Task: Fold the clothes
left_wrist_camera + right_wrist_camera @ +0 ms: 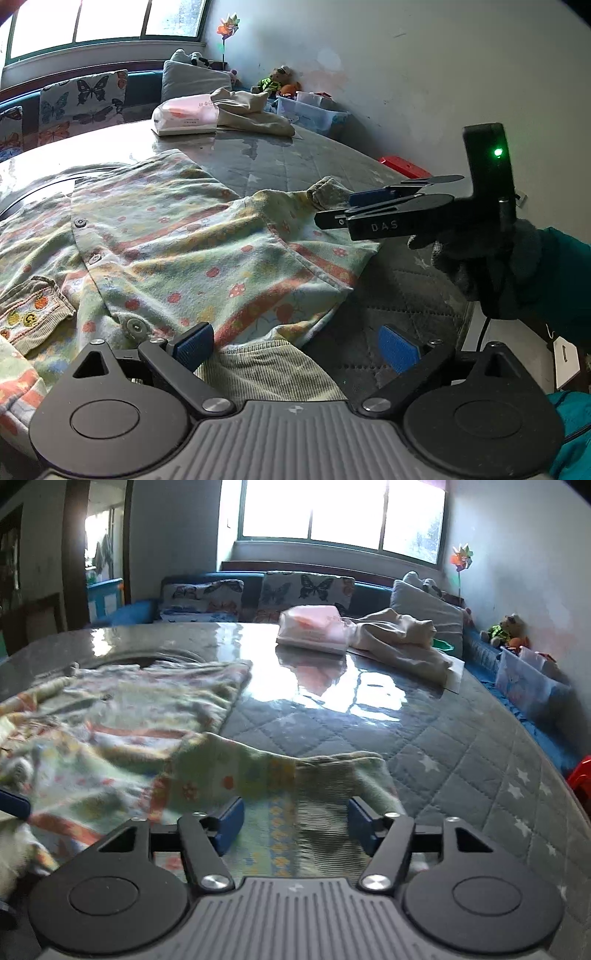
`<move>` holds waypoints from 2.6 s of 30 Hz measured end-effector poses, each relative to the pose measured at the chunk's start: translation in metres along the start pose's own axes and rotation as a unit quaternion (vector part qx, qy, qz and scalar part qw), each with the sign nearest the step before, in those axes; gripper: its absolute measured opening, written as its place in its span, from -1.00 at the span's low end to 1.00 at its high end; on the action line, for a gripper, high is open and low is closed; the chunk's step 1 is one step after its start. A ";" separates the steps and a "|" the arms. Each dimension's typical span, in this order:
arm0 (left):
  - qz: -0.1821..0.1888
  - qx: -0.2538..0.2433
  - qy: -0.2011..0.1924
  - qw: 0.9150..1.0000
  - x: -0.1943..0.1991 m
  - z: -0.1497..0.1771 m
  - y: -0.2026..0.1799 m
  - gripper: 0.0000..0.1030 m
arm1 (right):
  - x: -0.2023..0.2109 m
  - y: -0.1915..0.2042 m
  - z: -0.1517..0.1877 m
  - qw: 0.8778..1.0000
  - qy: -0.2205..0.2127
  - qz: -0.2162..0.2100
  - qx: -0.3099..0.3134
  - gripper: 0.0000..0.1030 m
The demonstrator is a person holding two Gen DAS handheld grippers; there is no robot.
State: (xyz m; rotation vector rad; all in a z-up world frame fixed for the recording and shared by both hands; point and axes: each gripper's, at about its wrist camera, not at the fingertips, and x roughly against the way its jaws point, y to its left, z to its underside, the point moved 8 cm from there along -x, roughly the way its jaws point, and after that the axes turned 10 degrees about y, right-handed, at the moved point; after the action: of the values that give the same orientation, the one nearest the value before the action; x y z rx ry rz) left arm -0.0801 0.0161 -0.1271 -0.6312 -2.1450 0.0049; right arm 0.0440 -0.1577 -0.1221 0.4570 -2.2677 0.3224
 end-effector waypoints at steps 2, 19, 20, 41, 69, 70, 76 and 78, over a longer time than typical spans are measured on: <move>0.000 0.000 -0.001 1.000 -0.001 0.000 0.000 0.93 | -0.004 -0.014 0.001 1.000 0.002 0.022 -0.004 0.37; -0.002 0.005 -0.006 1.000 -0.003 0.000 -0.001 1.00 | 0.008 -0.123 0.012 0.982 -0.019 0.144 -0.122 0.56; -0.003 0.005 -0.005 1.000 -0.003 0.000 -0.001 1.00 | 0.009 -0.117 0.009 0.984 -0.027 0.134 -0.116 0.58; -0.025 0.034 -0.041 0.998 0.039 -0.009 0.018 1.00 | -0.039 -0.056 -0.009 0.997 0.014 -0.028 -0.073 1.00; -0.322 0.260 -0.020 0.910 0.060 -0.030 0.298 0.33 | -0.044 -0.050 -0.008 0.998 0.015 -0.012 -0.056 1.00; -0.326 0.256 -0.020 0.910 0.060 -0.030 0.298 0.15 | -0.044 -0.050 -0.008 0.998 0.015 -0.012 -0.056 1.00; -0.293 0.270 -0.043 0.916 0.071 -0.030 0.298 -0.75 | -0.044 -0.050 -0.009 0.998 0.015 -0.013 -0.057 1.00; -0.311 0.264 -0.052 0.912 0.079 -0.028 0.292 -0.76 | -0.044 -0.050 -0.009 0.998 0.015 -0.013 -0.057 1.00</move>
State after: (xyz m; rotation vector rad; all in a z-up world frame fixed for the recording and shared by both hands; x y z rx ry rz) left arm 0.0300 0.2992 -0.1156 0.3819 -2.2237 0.2679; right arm 0.0984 -0.1902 -0.1449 0.4192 -2.2362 0.1844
